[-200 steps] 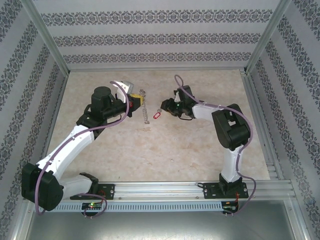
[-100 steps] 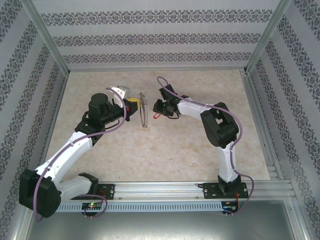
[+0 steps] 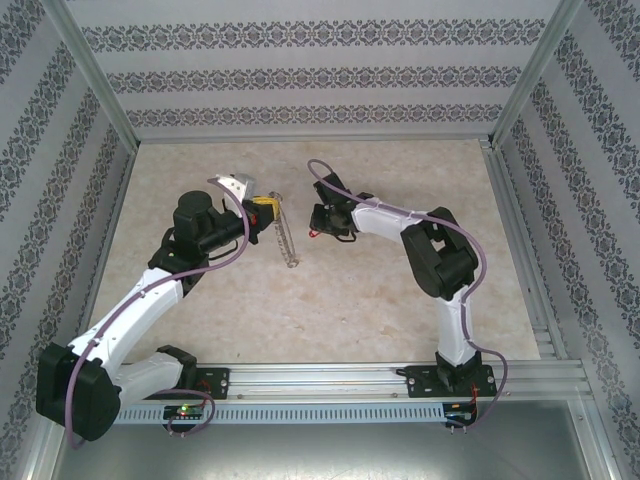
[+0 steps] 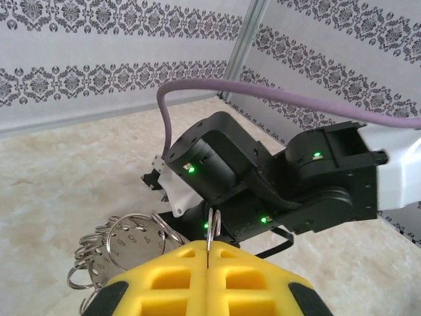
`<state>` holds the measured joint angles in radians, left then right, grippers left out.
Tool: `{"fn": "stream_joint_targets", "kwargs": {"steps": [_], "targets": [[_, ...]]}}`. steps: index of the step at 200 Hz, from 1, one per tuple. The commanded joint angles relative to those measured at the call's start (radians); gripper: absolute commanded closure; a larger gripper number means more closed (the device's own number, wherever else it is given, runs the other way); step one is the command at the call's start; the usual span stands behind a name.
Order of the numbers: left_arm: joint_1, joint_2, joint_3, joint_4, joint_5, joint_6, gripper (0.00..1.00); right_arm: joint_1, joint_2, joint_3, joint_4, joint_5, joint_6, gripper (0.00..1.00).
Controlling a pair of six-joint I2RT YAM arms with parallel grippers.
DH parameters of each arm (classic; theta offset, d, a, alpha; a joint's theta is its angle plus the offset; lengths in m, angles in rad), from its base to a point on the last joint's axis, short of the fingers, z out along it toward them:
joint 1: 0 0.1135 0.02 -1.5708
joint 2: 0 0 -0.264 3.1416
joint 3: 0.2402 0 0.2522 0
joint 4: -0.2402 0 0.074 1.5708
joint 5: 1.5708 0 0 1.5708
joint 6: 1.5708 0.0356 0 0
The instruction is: Put the keys on the keyring
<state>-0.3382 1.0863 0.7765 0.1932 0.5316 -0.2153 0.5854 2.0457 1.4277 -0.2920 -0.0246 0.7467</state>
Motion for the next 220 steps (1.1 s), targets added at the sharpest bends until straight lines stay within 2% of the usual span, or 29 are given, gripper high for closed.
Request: {"fn": "stream_joint_targets", "kwargs": {"steps": [1, 103, 220], "targets": [[0.013, -0.023, -0.004, 0.101, 0.031, -0.025, 1.0, -0.009, -0.055, -0.016, -0.026, 0.064, -0.015, 0.72], [0.014, -0.022, -0.014, 0.128, 0.043, -0.044, 1.0, -0.034, 0.077, 0.071, -0.07, 0.049, 0.017, 0.76], [0.014, -0.012, -0.029, 0.166, 0.057, -0.063, 1.0, -0.025, 0.139, 0.128, -0.079, 0.02, 0.038, 0.8]]}}
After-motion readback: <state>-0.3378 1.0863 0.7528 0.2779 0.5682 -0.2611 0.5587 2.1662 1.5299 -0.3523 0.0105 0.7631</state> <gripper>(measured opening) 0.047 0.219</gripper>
